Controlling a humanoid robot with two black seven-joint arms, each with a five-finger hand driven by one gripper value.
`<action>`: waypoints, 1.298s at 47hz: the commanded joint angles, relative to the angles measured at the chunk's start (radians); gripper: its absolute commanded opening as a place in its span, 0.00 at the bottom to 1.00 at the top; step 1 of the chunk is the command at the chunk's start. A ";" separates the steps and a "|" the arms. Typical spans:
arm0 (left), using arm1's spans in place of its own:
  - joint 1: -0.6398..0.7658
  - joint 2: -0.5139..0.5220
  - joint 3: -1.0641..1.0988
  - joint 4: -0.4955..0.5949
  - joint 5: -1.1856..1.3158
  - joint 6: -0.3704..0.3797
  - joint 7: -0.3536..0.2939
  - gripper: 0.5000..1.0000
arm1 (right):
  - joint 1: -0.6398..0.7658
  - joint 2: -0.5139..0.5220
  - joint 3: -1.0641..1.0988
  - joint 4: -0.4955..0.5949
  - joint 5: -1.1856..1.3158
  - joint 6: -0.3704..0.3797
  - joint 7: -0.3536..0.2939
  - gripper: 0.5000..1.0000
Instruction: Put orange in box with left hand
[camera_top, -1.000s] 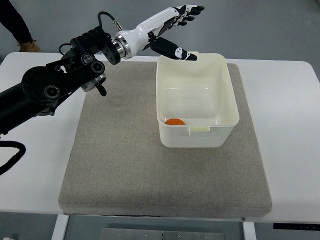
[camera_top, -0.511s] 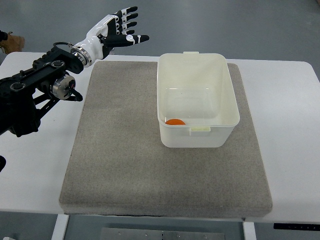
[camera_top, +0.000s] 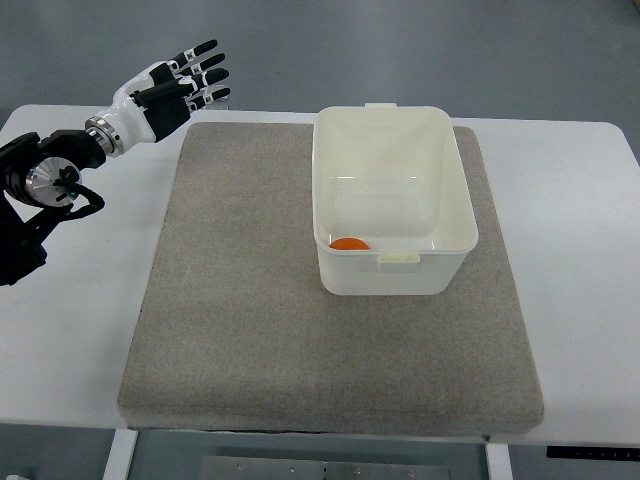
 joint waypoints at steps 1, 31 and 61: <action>-0.001 -0.002 0.000 0.026 -0.040 -0.029 0.026 0.99 | 0.001 0.000 0.000 0.000 0.000 0.000 0.000 0.85; 0.003 0.012 -0.086 0.085 -0.043 -0.075 0.024 0.99 | 0.000 0.000 0.000 0.000 0.000 0.000 0.000 0.85; 0.022 0.023 -0.084 0.088 -0.040 -0.101 0.024 0.99 | 0.001 0.000 0.005 0.000 -0.002 -0.005 0.003 0.85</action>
